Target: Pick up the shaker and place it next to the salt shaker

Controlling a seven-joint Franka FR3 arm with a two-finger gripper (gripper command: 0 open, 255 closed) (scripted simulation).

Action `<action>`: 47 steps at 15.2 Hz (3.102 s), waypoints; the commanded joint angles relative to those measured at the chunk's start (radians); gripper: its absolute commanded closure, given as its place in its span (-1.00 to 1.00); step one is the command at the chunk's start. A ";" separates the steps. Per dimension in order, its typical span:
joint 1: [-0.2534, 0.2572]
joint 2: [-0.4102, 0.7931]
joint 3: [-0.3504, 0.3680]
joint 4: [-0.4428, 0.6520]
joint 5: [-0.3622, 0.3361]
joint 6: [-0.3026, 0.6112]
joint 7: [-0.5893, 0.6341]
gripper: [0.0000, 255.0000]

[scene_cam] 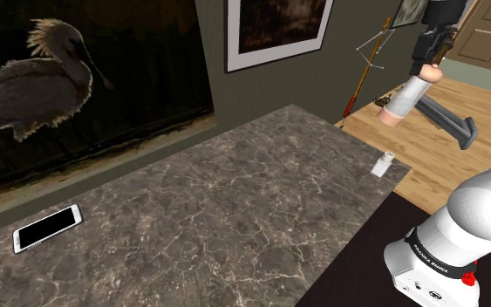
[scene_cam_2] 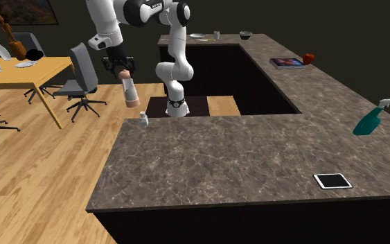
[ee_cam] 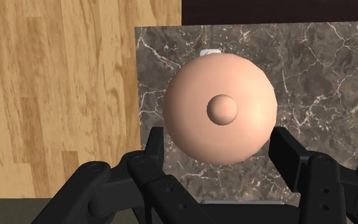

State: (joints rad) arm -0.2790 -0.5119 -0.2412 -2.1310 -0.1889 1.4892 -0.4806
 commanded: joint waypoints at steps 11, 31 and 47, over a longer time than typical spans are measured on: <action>-0.006 -0.012 -0.016 -0.171 -0.013 0.159 0.014 1.00; -0.013 0.043 -0.052 -0.398 -0.037 0.441 0.033 1.00; -0.014 0.059 -0.058 -0.422 -0.040 0.481 0.034 -1.00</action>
State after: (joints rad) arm -0.2926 -0.4530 -0.2990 -2.5532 -0.2286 1.9702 -0.4462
